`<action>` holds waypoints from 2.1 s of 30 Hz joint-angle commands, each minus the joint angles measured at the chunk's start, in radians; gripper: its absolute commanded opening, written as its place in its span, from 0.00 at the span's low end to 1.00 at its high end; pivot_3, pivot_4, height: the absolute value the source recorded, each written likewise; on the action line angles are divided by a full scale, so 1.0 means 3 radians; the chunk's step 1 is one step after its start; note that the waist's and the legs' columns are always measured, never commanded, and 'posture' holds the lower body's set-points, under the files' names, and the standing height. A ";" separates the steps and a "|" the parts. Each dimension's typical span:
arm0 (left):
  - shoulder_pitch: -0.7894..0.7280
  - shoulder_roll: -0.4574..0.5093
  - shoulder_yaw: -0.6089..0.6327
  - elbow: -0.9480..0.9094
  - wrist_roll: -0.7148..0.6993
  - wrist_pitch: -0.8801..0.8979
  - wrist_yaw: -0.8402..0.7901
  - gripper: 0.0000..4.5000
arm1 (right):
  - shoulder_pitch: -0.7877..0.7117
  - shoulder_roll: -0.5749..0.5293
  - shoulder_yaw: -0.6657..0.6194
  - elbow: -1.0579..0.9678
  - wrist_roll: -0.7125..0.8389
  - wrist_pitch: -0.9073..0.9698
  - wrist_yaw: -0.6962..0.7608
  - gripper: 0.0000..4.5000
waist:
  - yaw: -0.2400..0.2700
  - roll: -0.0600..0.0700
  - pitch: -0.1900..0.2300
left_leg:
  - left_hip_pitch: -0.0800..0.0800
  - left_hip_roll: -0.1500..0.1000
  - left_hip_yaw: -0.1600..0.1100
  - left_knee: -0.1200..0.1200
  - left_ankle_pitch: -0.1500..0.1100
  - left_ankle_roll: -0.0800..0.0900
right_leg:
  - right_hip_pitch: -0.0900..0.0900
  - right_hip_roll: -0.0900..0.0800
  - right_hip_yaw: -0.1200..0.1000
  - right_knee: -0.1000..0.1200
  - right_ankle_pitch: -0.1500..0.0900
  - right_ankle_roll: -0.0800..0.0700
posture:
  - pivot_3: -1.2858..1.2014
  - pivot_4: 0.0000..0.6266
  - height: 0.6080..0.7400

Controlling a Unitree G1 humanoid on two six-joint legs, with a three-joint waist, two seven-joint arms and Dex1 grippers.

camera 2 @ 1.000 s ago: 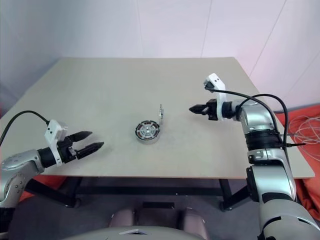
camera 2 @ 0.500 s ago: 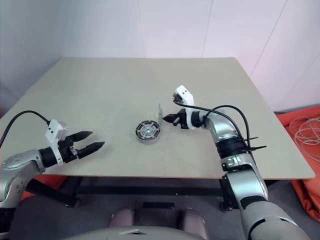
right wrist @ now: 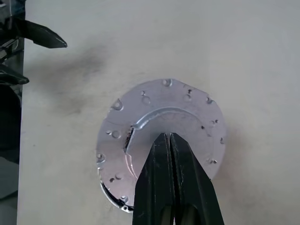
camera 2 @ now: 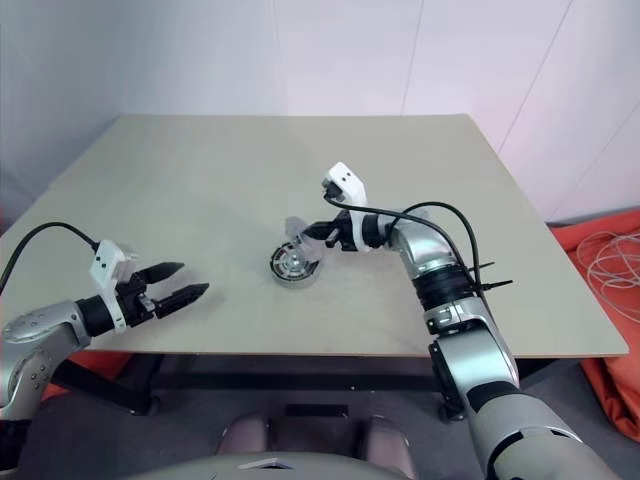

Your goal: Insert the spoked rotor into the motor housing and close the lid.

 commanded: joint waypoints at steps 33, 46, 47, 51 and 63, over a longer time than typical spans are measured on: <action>-0.0039 -0.0060 0.0034 -0.0056 0.0021 -0.0092 0.0028 1.00 | 0.0036 0.0208 -0.0162 -0.0036 0.0210 -0.0471 -0.0293 0.20 | -0.0002 0.0000 0.0000 | 0.0001 0.0000 -0.0001 0.0000 0.0000 0.0000 | 0.0002 0.0000 0.0001 0.0000 -0.0002 0.0004 | 0.52 0.00 1.00; -0.0050 -0.0078 0.0028 0.0004 0.0046 -0.0138 0.0018 1.00 | 0.0178 0.0331 -0.0143 0.0140 0.0240 -0.0267 -0.0299 0.99 | -0.0006 0.0000 0.0000 | 0.0001 0.0000 -0.0001 0.0000 0.0000 0.0000 | 0.0001 0.0000 0.0001 0.0000 -0.0002 0.0003 | 0.52 0.00 1.00; -0.0046 -0.0080 0.0027 0.0005 0.0048 -0.0142 0.0017 1.00 | 0.0187 0.0347 -0.0130 0.0170 0.0209 -0.0289 -0.0325 0.99 | -0.0006 0.0000 0.0000 | 0.0001 0.0000 -0.0001 0.0000 0.0000 0.0000 | 0.0001 0.0000 0.0001 0.0000 -0.0002 0.0003 | 0.52 0.00 1.00; -0.0041 -0.0080 0.0024 0.0009 0.0057 -0.0154 0.0008 1.00 | 0.0229 0.0402 -0.0071 0.0241 0.0114 -0.0357 -0.0418 0.99 | -0.0002 0.0000 0.0000 | 0.0001 0.0000 -0.0001 0.0000 0.0000 -0.0001 | 0.0002 0.0000 0.0001 0.0000 -0.0002 0.0003 | 0.52 0.00 1.00; -0.0042 -0.0061 0.0028 0.0003 0.0070 -0.0155 -0.0004 1.00 | 0.0280 0.0414 0.0137 0.0386 -0.0118 -0.0690 -0.0438 0.91 | -0.0007 0.0000 0.0000 | 0.0003 0.0000 -0.0001 -0.0001 0.0000 -0.0001 | 0.0003 0.0000 0.0001 0.0000 -0.0002 0.0004 | 0.52 0.00 1.00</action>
